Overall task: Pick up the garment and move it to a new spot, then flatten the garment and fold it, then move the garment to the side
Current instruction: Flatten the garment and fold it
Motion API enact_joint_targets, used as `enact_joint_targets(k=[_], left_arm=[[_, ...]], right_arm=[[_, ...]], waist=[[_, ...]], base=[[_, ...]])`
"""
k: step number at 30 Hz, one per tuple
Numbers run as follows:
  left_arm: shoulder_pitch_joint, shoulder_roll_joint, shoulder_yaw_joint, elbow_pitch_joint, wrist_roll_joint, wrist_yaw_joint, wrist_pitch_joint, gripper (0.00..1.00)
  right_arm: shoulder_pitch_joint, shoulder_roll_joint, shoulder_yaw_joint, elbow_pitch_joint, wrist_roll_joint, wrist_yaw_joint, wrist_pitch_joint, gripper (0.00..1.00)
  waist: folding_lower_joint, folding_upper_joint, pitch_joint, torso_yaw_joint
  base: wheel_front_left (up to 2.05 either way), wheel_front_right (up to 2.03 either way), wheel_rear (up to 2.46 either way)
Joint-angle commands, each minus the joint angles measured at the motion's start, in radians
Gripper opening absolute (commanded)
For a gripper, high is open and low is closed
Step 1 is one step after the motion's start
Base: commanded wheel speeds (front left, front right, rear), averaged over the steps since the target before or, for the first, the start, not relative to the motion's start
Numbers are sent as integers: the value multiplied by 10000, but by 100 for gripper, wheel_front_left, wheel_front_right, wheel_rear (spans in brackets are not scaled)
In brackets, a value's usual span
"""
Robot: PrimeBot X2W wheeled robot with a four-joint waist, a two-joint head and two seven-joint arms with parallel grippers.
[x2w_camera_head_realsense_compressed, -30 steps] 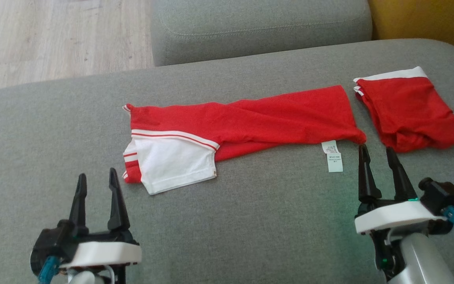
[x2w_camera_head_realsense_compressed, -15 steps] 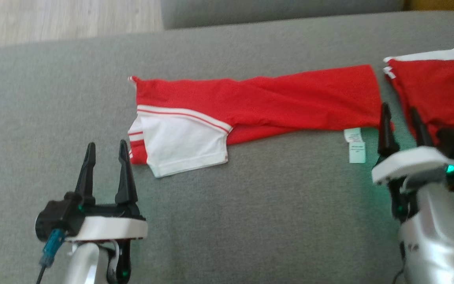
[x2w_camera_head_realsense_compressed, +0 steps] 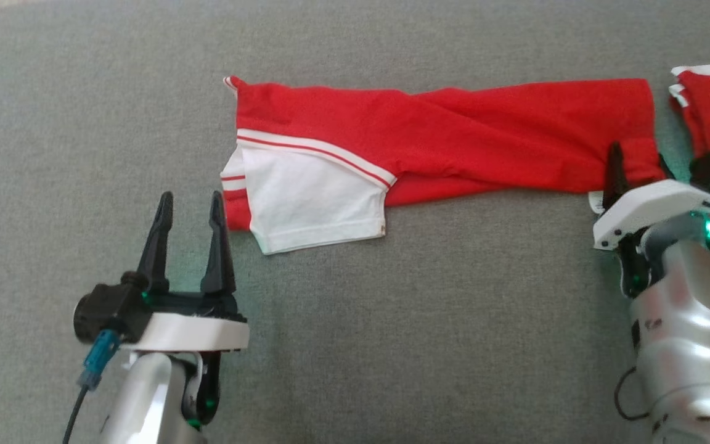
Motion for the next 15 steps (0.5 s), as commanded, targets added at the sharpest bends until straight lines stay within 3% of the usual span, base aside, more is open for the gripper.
enact_joint_targets(k=[1, 6, 7, 8, 15], left_arm=[[-379, 39, 240, -267, -71, 15, -51, 100], [-510, 38, 148, -257, -137, 70, -51, 100], [-521, 38, 147, -248, -142, 76, -51, 100], [-531, 38, 152, -231, -144, 82, -51, 100], [-467, 38, 245, -196, -154, 119, -51, 100]], right_arm=[[-336, -6, 119, -130, -215, -9, 15, 100], [-804, -30, -234, 615, -1054, -9, 164, 100], [-862, -28, -234, 728, -1132, -9, 175, 83], [-911, -28, -180, 819, -1234, -9, 146, 0], [-1112, -453, -173, 897, -1360, -9, -405, 0]], waist=[[-2, 0, 98, 60], [-2, 0, 257, 125], [-2, 0, 256, 118], [-2, 0, 236, 100], [-2, 0, -182, -175]], base=[[0, 0, 0], [0, 0, 0], [0, 0, 0], [0, 0, 0], [0, 0, 0]])
